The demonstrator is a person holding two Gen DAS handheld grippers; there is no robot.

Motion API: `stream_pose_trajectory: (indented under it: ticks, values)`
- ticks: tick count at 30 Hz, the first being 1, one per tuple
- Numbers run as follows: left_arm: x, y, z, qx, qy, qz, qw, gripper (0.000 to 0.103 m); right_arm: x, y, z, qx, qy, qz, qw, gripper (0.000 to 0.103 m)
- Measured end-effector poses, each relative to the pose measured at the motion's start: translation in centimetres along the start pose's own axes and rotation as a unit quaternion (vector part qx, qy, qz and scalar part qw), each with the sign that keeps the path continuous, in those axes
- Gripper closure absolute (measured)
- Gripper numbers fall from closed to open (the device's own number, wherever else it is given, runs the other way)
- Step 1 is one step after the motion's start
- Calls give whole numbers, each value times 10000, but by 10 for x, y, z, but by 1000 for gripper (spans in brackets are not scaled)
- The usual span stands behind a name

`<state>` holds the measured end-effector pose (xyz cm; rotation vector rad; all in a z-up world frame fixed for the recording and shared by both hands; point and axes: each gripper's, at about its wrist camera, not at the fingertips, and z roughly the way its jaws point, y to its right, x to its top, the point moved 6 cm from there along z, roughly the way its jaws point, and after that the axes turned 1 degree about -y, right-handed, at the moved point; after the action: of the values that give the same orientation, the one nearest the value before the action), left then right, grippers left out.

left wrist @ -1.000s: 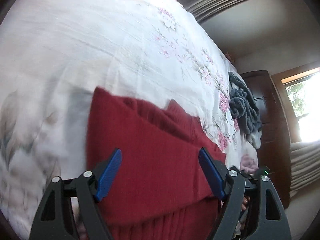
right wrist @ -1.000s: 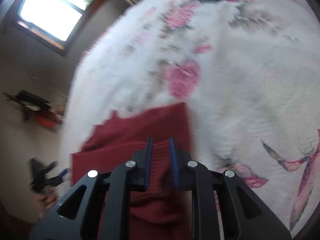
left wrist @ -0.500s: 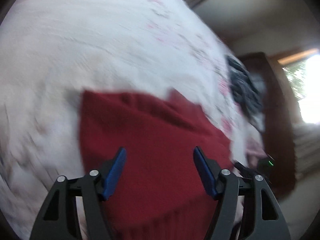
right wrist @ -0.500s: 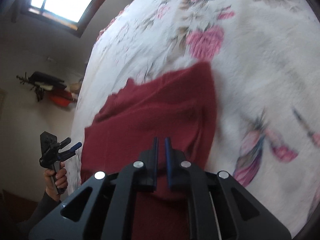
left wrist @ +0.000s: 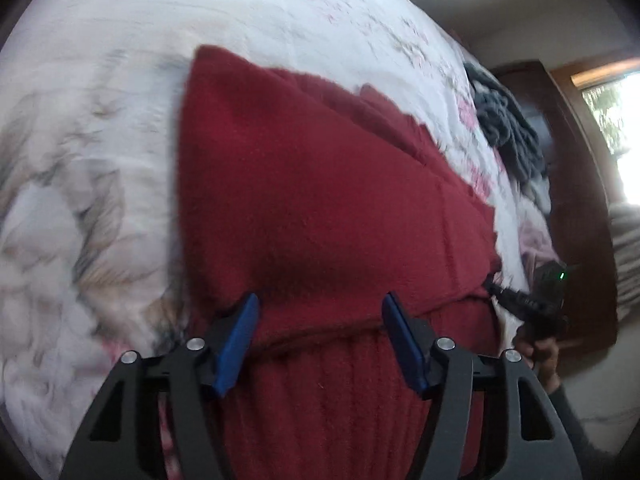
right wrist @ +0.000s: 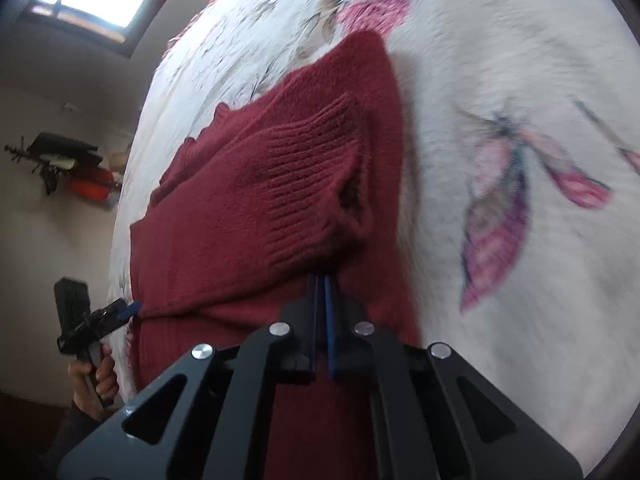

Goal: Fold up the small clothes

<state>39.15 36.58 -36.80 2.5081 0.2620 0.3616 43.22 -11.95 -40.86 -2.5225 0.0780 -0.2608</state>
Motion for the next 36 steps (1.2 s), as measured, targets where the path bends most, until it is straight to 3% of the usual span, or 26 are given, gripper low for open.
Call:
stream_pose_trajectory:
  ticks: [2, 3, 8, 11, 14, 17, 24, 27, 36]
  values:
    - [-18, 11, -25, -169, 147, 39, 9997, 27, -12, -14, -27, 108, 97, -118, 9998, 65]
    - [-36, 10, -41, -199, 171, 19, 9997, 26, -24, -19, -41, 143, 95, -167, 9997, 61]
    - [-140, -12, -90, -41, 34, -299, 9995, 25, -127, 7, -89, 100, -540, 47, 9985, 58]
    - [-196, -30, -106, -299, -147, -770, 9965, 23, -194, 37, -117, 99, -764, 443, 9960, 57]
    - [-232, -41, -114, -283, -297, -930, 9948, 23, -247, 60, -139, 88, -867, 805, 9929, 55]
    - [-260, -44, -117, -565, -566, -1079, 9909, 21, -275, 68, -150, 165, -949, 967, 9906, 51]
    - [-280, -63, -103, -486, -883, -1429, 9846, 19, -286, 62, -142, 40, -954, 834, 9919, 47]
    - [-286, -70, -94, -139, -1086, -1336, 9850, 19, -289, 65, -133, -32, -987, 873, 9913, 43]
    - [-289, -46, -57, -139, -1384, -1154, 9835, 19, -297, 64, -118, -246, -1123, 851, 9897, 41]
